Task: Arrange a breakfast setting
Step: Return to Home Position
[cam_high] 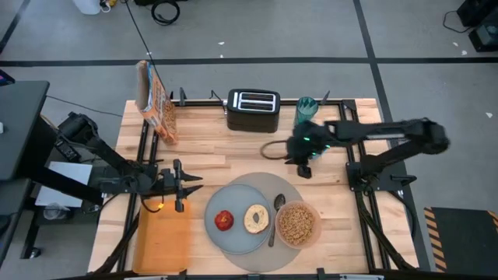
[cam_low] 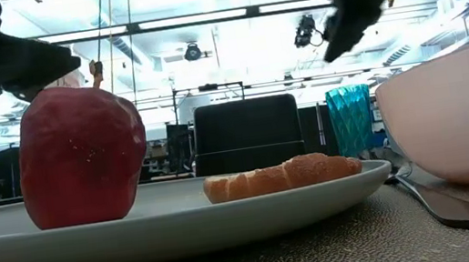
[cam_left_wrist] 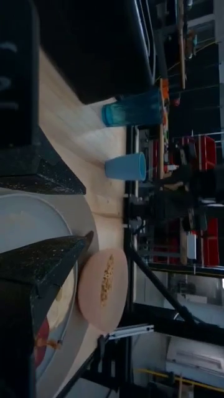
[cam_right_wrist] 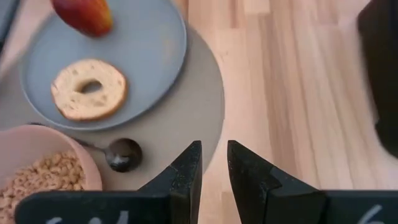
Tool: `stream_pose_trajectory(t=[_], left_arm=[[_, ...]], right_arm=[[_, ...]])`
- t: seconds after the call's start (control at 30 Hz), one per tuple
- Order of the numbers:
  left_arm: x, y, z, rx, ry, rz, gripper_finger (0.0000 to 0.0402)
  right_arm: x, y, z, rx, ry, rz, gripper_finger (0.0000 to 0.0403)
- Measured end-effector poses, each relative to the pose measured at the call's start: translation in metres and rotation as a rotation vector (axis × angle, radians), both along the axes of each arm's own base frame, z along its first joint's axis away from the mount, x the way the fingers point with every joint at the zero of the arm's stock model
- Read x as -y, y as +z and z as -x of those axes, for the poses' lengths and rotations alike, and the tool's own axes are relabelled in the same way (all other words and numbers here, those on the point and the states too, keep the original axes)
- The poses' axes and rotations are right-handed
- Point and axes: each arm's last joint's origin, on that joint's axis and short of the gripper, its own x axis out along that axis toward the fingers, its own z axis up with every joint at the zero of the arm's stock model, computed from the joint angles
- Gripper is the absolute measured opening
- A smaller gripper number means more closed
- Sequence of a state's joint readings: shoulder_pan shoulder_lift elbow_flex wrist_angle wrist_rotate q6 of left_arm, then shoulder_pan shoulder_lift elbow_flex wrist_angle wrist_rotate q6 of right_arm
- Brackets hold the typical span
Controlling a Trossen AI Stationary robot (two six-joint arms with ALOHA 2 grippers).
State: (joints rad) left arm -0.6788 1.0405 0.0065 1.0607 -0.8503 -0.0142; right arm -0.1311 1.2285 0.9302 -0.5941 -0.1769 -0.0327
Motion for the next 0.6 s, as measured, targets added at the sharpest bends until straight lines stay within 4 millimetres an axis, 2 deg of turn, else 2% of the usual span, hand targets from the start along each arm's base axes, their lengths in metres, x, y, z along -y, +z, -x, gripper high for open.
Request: stream_pose_trajectory(t=[0.37, 0.5, 0.6], left_arm=[[0.000, 0.006, 0.000, 0.043, 0.005, -0.023, 0.0090], [-0.001, 0.006, 0.000, 0.043, 0.024, -0.031, 0.0083], [-0.001, 0.008, 0.001, 0.049, 0.040, -0.041, 0.0082]], right_arm=[[-0.011, -0.009, 0.087, 0.513, -0.062, 0.027, 0.0083], [-0.010, -0.017, 0.107, 0.648, -0.110, 0.006, 0.0083], [-0.011, -0.025, 0.116, 0.722, -0.128, -0.011, 0.0083]])
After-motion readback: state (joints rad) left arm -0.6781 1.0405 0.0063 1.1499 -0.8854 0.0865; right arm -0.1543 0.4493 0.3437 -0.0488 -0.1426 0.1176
